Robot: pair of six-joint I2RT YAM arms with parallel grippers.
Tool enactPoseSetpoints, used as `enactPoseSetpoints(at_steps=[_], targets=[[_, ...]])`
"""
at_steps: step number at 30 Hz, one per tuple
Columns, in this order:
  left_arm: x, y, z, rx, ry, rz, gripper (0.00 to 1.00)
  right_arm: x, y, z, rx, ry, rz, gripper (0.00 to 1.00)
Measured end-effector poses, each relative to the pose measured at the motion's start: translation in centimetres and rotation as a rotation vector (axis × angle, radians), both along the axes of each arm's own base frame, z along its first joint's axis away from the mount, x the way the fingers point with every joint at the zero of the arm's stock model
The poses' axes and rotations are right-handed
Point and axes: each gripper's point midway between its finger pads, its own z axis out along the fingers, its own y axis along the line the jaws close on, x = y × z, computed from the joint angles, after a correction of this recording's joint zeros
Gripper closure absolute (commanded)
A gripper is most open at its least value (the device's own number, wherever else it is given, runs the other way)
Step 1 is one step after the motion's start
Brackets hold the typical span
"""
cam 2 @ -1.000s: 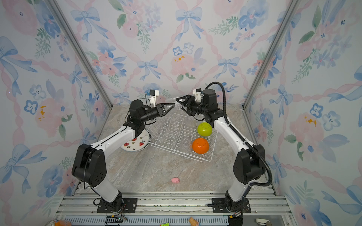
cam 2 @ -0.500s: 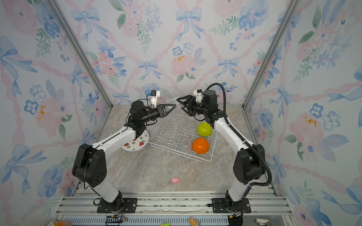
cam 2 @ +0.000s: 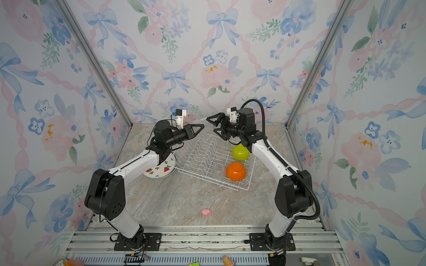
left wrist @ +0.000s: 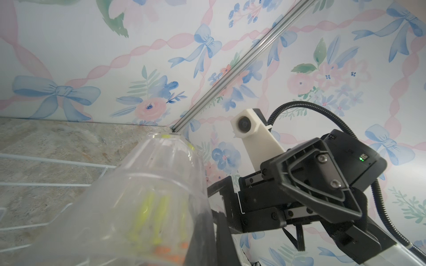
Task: Unload the mixed dishes from the dish rack
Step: 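Close the left gripper on the clear cup held by the right gripper, then carry the cup toward the plates with the left gripper while the right withdraws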
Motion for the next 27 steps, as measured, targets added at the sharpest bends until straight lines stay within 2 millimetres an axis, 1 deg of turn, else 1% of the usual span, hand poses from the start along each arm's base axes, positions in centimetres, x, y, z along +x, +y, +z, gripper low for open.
enactPoseSetpoints(at_steps=[5,8,10,13,16,19,21,24,26,27], targets=[[0.3,0.3,-0.3,0.007,0.009,0.016,1.0,-0.2,-0.5,-0.1,-0.038,-0.022,-0.012,0.03],[0.9,1.2,-0.8,0.024,0.024,0.04,1.0,-0.4,-1.0,-0.4,-0.08,-0.032,-0.029,0.03],[1.5,2.3,-1.4,0.044,0.042,0.073,1.0,-0.7,-1.6,-0.4,-0.114,-0.046,-0.042,0.03],[2.6,5.2,-2.3,0.091,0.08,0.163,1.0,-1.3,-2.5,-0.1,-0.175,-0.074,-0.065,0.03],[4.4,9.9,-3.6,0.187,0.155,0.328,1.0,-1.9,-3.5,0.1,-0.235,-0.102,-0.089,0.03],[6.0,15.7,-4.7,0.284,0.223,0.504,1.0,-2.3,-4.4,-0.2,-0.291,-0.118,-0.112,0.03],[6.7,20.4,-5.7,0.325,0.28,0.615,1.0,-2.5,-4.8,-0.9,-0.325,-0.118,-0.119,0.03],[7.0,26.9,-8.4,0.376,0.387,0.753,1.0,-2.8,-5.4,-2.7,-0.375,-0.095,-0.123,0.03],[7.2,29.9,-10.4,0.425,0.46,0.815,1.0,-2.9,-5.7,-4.0,-0.407,-0.075,-0.123,0.03],[7.2,31.0,-11.6,0.458,0.498,0.834,1.0,-3.0,-5.9,-4.6,-0.425,-0.068,-0.122,0.03]])
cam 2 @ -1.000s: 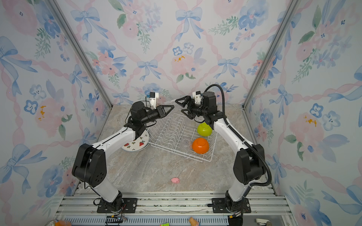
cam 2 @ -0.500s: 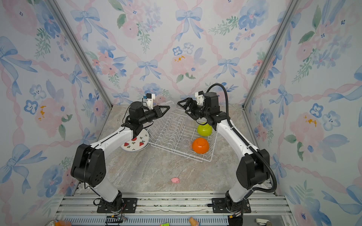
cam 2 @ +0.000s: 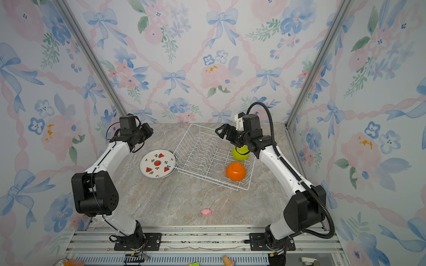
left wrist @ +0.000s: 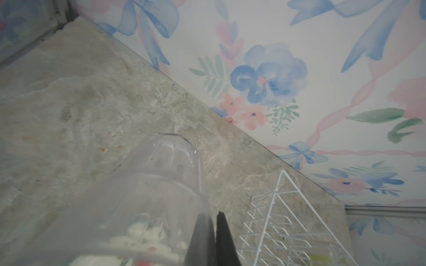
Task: Unload the mixed dishes from the dish rack
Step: 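Carry the cup toward the plates with the left gripper while the right withdraws, then place the cup beside the plates with the left gripper while the right returns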
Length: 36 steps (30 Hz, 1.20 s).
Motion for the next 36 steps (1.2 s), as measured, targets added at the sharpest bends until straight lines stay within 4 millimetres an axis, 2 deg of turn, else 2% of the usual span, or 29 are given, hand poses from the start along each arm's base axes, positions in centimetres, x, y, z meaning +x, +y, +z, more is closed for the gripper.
enactPoseSetpoints(at_steps=[3,7,10,18,21,27,32,33,36], targets=[[0.3,1.4,-2.7,0.06,0.11,0.021,1.0,-0.2,-0.6,-1.0,-0.06,0.006,0.0,0.03],[0.3,2.6,-4.9,0.139,0.224,0.032,1.0,-0.5,-1.7,-1.9,-0.147,0.003,-0.013,0.03],[0.1,4.0,-5.4,0.206,0.276,0.054,1.0,-0.8,-2.5,-2.3,-0.202,-0.003,-0.019,0.03],[0.3,7.5,-4.8,0.294,0.332,0.103,1.0,-2.0,-3.8,-3.3,-0.295,0.009,-0.016,0.03],[0.5,8.5,-5.8,0.309,0.365,0.11,1.0,-2.4,-3.8,-4.0,-0.32,0.023,-0.011,0.03],[0.3,8.7,-9.8,0.287,0.462,0.085,1.0,-3.2,-3.7,-4.7,-0.365,0.033,0.003,0.03],[-0.1,8.3,-11.5,0.272,0.507,0.058,1.0,-3.6,-3.7,-5.0,-0.388,0.041,0.011,0.03],[-0.1,8.2,-11.6,0.27,0.51,0.054,0.89,-3.6,-3.6,-5.0,-0.39,0.042,0.012,0.03],[-0.1,8.2,-11.5,0.275,0.511,0.046,0.48,-3.9,-3.4,-5.2,-0.399,0.045,0.018,0.03]])
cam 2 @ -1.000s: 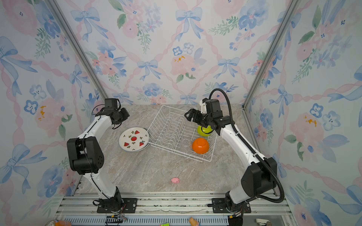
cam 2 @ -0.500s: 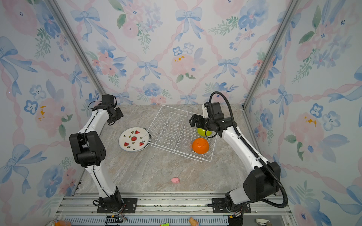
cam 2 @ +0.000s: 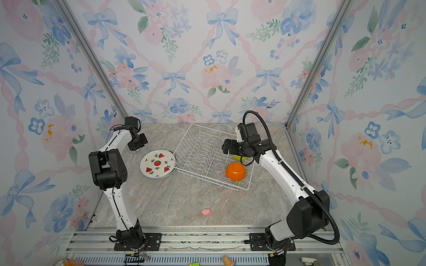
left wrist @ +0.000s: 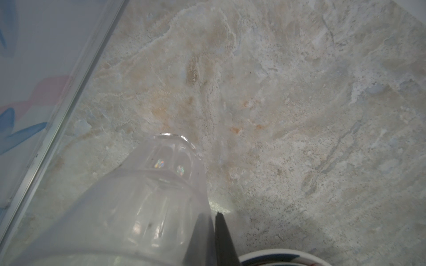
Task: Unload the mixed dishes from the dish rack
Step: 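Place the cup beside the plates with the left gripper while the right returns, then grasp another clear cup in the rack with the right gripper while the left returns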
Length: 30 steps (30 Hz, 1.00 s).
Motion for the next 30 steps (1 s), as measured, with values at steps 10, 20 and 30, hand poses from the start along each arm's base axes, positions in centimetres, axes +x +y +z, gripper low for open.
enactPoseSetpoints(at_steps=[10,20,30], targets=[[0.2,0.4,2.0,0.035,-0.037,0.002,0.02,-0.4,0.3,0.0,-0.037,-0.003,0.01,0.03],[-0.1,-5.5,14.0,0.111,-0.275,-0.094,0.02,2.3,0.7,-2.2,-0.107,0.016,0.027,0.03],[-5.1,-20.7,18.7,0.046,-0.459,-0.376,0.02,7.4,1.2,-8.0,-0.136,0.095,0.003,0.03]])
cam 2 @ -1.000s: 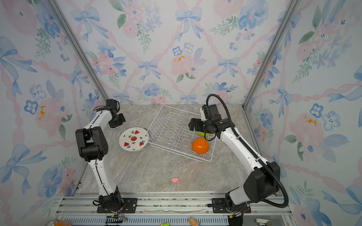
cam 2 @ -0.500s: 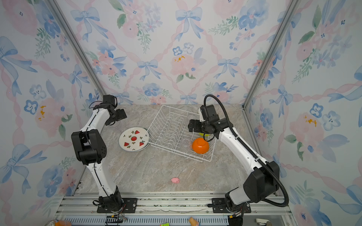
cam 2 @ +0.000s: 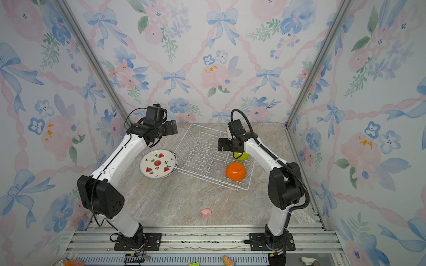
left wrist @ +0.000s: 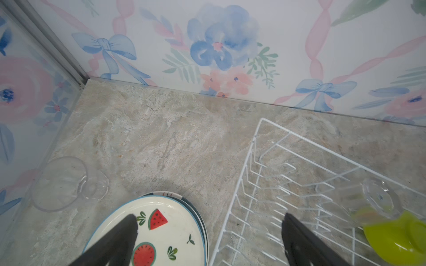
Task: Unload the mixed dishes from the dish rack
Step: 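Grasp another clear cup in the rack with the right gripper while the left returns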
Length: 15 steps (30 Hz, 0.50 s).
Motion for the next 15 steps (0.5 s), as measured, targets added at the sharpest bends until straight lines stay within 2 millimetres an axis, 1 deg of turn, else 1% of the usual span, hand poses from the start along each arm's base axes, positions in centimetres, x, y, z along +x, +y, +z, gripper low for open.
enactPoseSetpoints(at_steps=[4,7,8,11,13,15], targets=[[-3.7,-0.5,0.2,-0.126,-0.082,-0.039,0.02,1.3,-0.1,-0.8,0.019,-0.001,-0.03,0.02],[-5.8,-0.6,1.5,-0.219,-0.18,-0.062,0.02,2.5,0.1,-0.9,0.041,-0.01,-0.043,0.0],[-6.4,-0.7,2.1,-0.25,-0.217,-0.071,0.02,3.0,0.3,-1.0,0.048,-0.015,-0.046,0.01],[-7.2,-0.9,3.9,-0.309,-0.301,-0.092,0.02,4.2,0.5,-1.1,0.053,-0.024,-0.052,0.04],[-7.0,-1.1,4.8,-0.328,-0.339,-0.1,0.02,5.0,0.8,-1.1,0.055,-0.032,-0.054,0.05],[-6.8,-1.2,5.3,-0.335,-0.361,-0.104,0.02,5.7,0.9,-1.1,0.053,-0.04,-0.057,0.07]])
